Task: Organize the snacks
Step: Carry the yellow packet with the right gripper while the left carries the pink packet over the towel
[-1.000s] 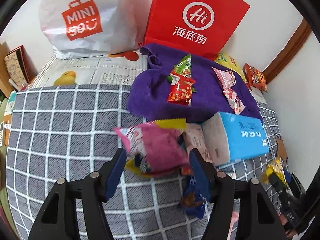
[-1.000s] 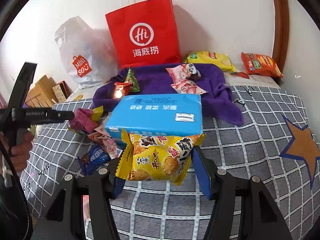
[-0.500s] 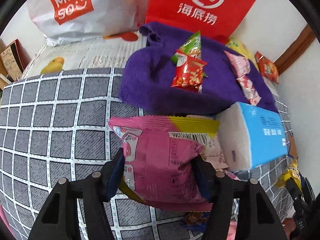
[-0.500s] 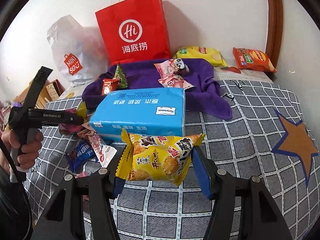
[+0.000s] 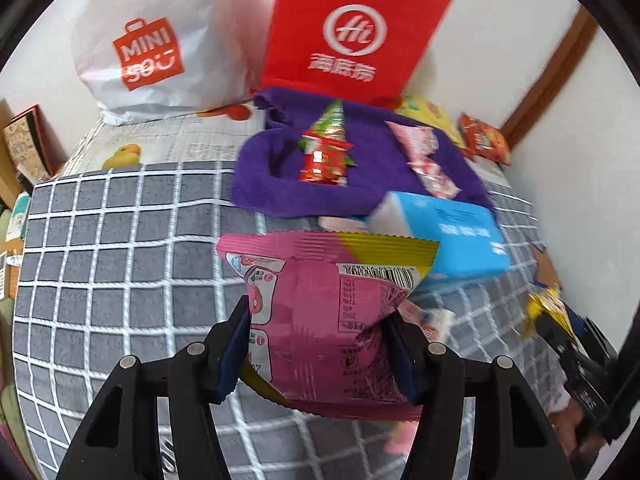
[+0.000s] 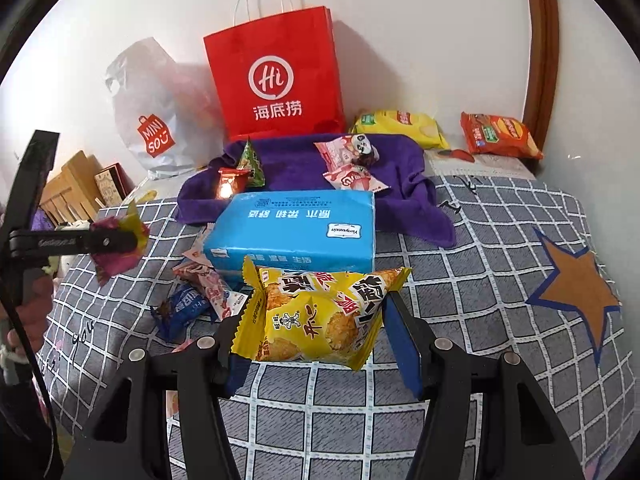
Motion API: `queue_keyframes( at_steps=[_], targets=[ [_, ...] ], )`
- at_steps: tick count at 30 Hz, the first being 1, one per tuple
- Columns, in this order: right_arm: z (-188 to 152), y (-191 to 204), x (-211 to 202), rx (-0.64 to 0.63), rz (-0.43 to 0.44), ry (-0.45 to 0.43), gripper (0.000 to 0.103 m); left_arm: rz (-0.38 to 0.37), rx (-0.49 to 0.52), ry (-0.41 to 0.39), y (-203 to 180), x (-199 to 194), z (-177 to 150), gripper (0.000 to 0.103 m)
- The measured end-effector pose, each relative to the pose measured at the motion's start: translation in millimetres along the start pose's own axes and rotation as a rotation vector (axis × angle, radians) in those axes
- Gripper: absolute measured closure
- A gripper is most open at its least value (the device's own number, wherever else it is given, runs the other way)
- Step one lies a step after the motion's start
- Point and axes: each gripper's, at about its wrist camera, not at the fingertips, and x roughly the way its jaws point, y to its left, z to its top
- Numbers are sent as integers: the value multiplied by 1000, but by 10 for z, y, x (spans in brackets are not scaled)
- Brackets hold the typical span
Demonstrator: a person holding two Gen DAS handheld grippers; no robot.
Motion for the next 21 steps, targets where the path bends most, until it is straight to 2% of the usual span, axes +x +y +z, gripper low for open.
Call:
queue_keyframes(
  at_steps=[9,21],
  targets=[
    [119,-43,-284,30,-74,-31,44,-79,76,-27,-452,-252,-127,44],
    [515,-137,-424,37,-92,-87,44,-95,124,-97,-763,-513,67,44]
  ],
)
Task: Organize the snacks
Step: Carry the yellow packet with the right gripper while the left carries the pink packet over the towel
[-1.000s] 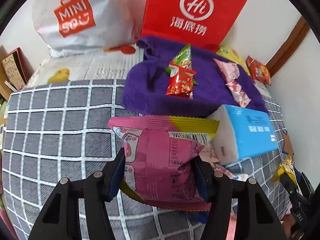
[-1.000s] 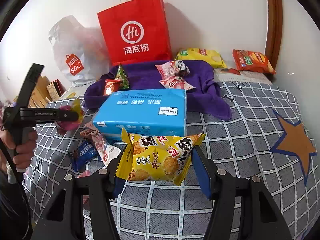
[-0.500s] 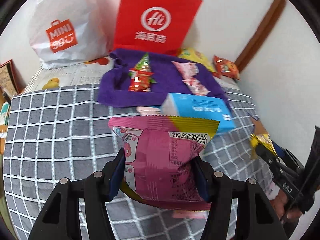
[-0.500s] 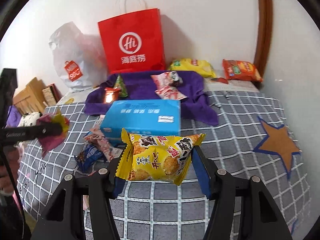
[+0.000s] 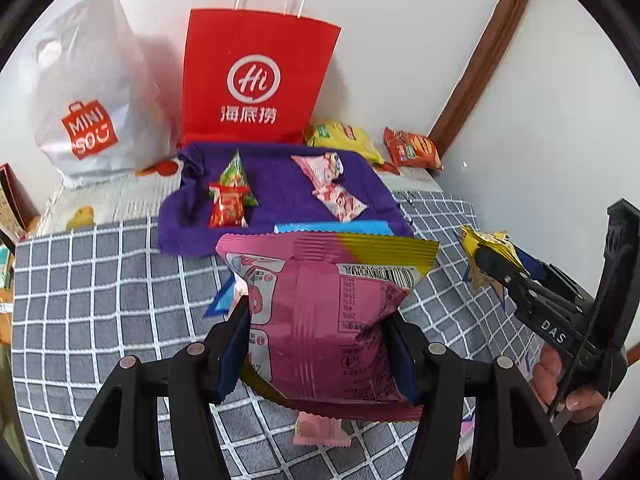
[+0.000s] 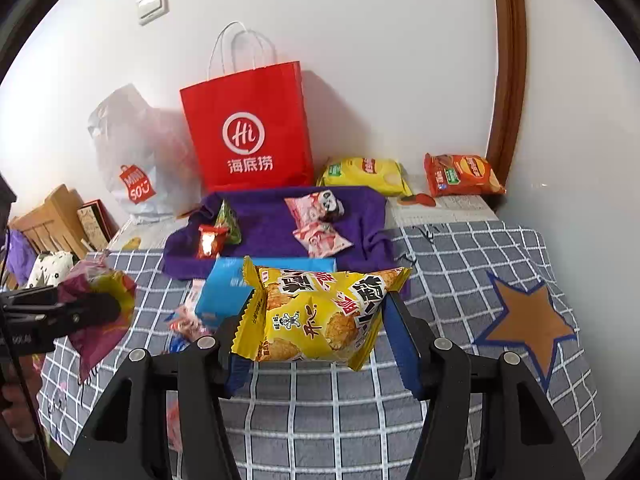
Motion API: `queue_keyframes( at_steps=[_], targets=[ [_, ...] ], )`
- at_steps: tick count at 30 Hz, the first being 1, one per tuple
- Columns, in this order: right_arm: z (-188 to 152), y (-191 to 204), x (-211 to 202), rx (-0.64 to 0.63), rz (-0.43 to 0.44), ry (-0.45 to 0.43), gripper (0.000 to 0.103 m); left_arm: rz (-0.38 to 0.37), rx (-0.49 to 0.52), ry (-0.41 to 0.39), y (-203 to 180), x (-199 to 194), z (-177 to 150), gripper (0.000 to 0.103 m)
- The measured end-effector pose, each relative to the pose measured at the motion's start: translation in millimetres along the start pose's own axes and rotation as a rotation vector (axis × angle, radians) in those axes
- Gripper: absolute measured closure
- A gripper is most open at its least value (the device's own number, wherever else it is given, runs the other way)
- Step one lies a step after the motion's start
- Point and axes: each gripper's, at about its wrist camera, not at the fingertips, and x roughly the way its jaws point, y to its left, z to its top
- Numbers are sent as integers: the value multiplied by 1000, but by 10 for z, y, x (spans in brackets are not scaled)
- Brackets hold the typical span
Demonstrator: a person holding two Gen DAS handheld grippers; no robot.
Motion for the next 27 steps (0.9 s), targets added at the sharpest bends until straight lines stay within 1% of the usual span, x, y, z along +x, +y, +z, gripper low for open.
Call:
queue_keyframes(
  at_steps=[3,12,17,22,24,27],
  targets=[
    [139,5,52,-5,0,-8,44,5,6,-13,-19,-9,86,44],
    [545,99,247,-36,45,-36,44,21,11,-45,11,39,388,44],
    [710,142,407,-46,58,-35,44,32,9,-59,111,108,613,44],
    [866,162,602,-54,62,-28,44,43,-24,-59,286,263,865,44],
    [927,162,701,-58,63,-24,44,49,-39,-61,348,325,964,44],
    [1042,162,875,-62,62,-15,44,70,-35,-68,419,417,1146,44]
  ],
)
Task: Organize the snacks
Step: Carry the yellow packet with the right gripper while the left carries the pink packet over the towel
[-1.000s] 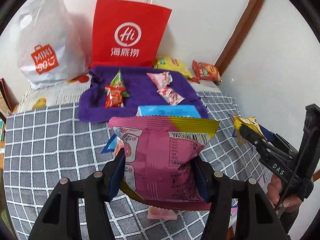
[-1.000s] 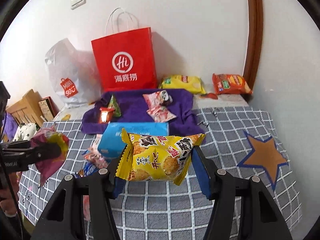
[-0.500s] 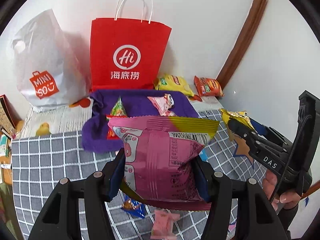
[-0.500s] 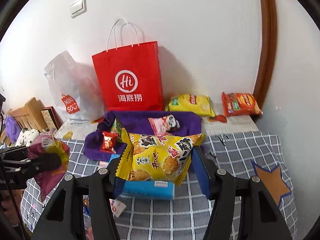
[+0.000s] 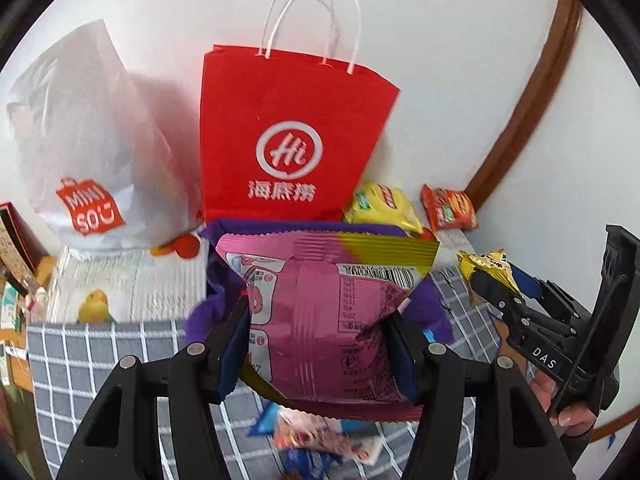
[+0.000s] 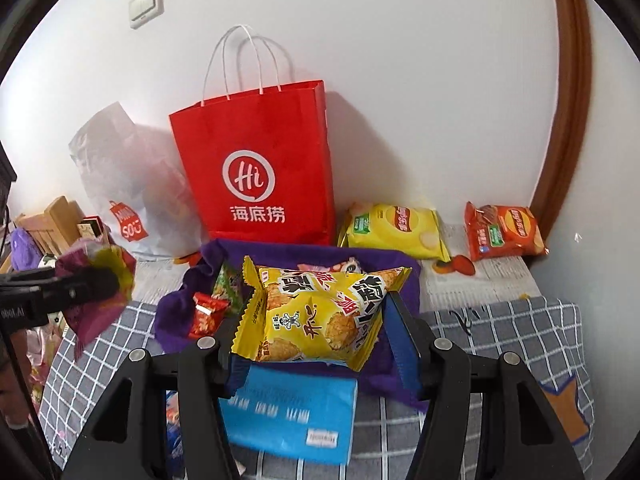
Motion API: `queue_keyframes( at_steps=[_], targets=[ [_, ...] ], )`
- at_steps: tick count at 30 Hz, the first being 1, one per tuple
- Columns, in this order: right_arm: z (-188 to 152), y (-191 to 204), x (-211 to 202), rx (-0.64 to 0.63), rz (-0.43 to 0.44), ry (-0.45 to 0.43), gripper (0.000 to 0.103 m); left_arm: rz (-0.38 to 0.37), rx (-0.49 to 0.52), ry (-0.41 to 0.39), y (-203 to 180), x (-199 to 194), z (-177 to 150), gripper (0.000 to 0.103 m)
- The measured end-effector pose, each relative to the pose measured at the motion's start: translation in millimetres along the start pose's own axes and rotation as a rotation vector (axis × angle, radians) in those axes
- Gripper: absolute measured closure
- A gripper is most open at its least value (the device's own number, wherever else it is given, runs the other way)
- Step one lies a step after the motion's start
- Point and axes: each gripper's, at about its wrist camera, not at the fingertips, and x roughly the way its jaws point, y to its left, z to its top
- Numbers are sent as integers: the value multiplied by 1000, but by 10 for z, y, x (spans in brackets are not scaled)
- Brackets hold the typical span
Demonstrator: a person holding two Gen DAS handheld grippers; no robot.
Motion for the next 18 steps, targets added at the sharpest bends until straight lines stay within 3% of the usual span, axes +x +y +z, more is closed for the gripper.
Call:
queue_keyframes(
  at_steps=[9,18],
  targets=[
    [351,79,506,-46,28,14,44,8,-40,19,179,474,262,44],
    [161,145,1144,-102,55,138,44,14,-74,132,453,1111,178,44]
  ],
)
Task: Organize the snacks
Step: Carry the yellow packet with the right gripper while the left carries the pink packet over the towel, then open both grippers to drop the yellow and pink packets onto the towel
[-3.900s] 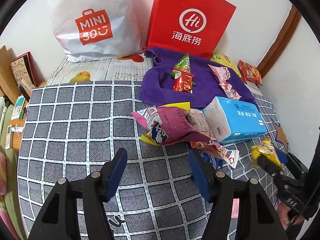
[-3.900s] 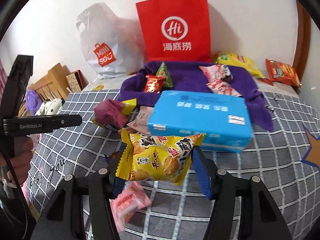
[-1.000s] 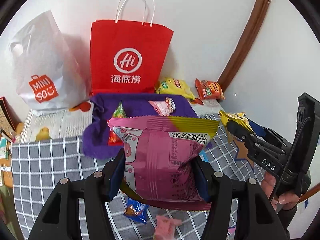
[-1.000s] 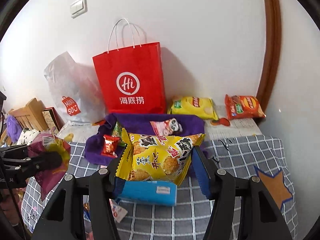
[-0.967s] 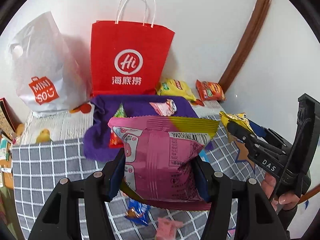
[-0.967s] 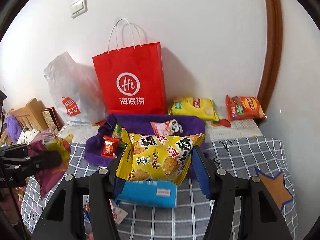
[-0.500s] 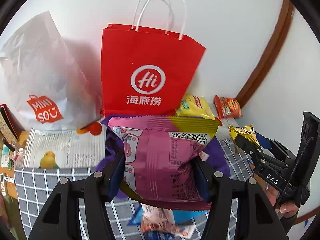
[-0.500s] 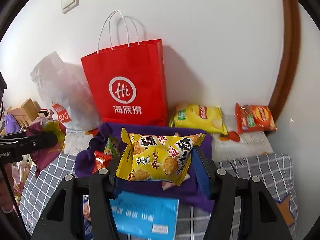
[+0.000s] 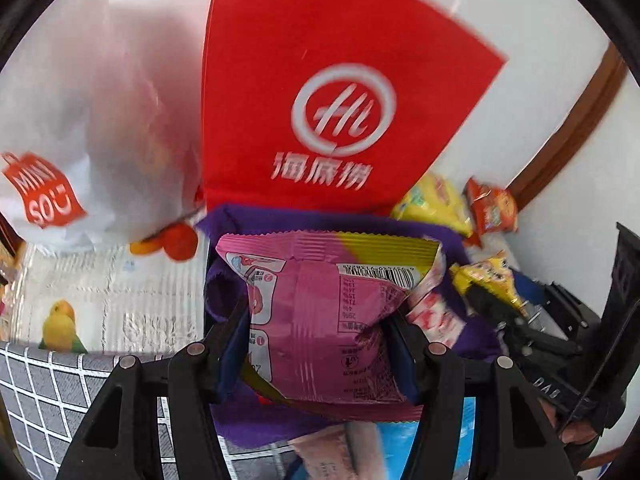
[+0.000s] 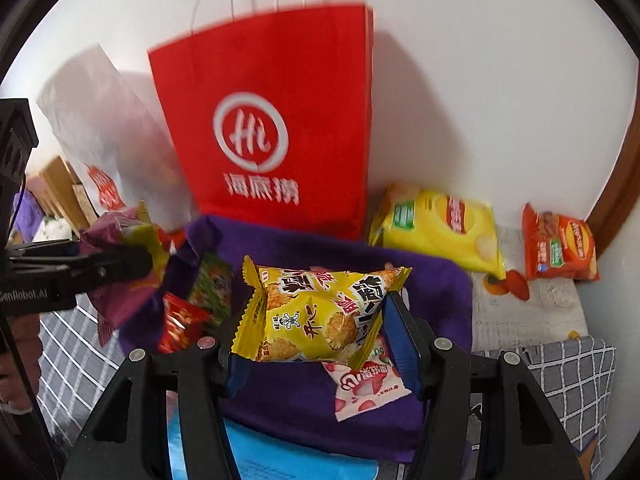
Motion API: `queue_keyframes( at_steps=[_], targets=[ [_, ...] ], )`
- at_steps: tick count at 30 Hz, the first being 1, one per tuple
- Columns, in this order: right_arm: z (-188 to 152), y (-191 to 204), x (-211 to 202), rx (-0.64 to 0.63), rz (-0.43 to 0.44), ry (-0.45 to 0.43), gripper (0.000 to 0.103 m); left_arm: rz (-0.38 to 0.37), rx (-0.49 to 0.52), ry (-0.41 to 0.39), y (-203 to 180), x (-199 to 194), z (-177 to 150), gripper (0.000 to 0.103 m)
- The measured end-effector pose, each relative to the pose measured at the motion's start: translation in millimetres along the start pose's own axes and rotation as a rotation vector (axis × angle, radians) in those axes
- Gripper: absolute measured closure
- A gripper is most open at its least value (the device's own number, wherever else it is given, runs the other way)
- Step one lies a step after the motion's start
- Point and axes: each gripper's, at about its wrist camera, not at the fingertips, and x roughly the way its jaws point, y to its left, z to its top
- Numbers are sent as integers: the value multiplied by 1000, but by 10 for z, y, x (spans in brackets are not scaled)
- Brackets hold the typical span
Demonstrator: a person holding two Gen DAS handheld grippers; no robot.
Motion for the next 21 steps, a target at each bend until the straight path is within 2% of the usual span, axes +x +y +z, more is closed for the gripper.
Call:
queue_keyframes(
  at_steps=[4,8,13,21],
  targets=[
    [-69,-41,213,-2,8,58,44,6,-12,-3,58,30,17,44],
    [-141,37,329,-65,5,84,44,26,-5,-14,79,8,21,44],
    [-190,53,471,-66,10,128,44,31,-4,10,86,75,18,44],
    [-229,46,549,-86,6,151,42,31,-4,30,81,143,7,44]
  ],
)
